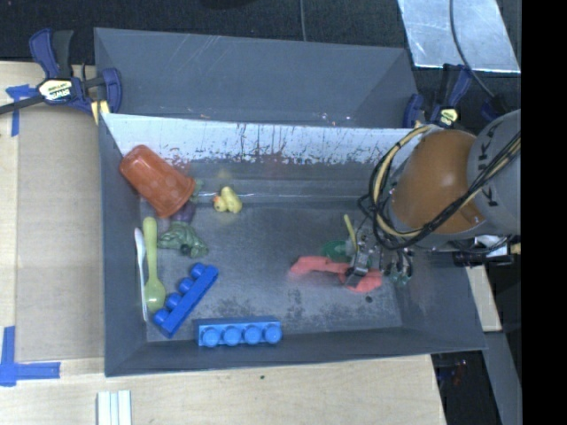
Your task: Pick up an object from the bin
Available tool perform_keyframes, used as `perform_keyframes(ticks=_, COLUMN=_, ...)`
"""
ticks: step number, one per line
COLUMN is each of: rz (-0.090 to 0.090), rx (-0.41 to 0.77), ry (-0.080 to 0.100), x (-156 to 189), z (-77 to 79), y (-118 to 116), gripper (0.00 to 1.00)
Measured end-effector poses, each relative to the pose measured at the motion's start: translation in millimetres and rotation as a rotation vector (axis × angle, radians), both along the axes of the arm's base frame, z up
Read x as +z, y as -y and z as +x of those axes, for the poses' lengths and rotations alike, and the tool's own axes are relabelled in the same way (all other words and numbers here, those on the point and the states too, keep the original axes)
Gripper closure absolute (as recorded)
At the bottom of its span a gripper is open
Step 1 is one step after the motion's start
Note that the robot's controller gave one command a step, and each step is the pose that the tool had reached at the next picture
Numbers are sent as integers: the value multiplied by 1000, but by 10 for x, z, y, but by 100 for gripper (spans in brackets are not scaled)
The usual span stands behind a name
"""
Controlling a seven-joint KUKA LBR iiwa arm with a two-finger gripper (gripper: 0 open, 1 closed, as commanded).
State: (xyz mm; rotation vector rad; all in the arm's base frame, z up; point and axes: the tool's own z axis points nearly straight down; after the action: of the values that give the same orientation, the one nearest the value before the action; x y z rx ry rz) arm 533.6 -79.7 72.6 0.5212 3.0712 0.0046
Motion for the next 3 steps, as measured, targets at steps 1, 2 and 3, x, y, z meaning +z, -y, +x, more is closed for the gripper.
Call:
perform_keyframes(ticks=1, rz=0, rx=0, ry=0, x=0, z=0, y=0, gripper=100)
perform_keyframes(ticks=2, rz=-4, rx=94, ry=10, x=1, z=-92, y=92, gripper=100)
perform_keyframes(ticks=3, rz=-7, rx=139, ry=4, x=-4, z=-40, y=73, gripper=100)
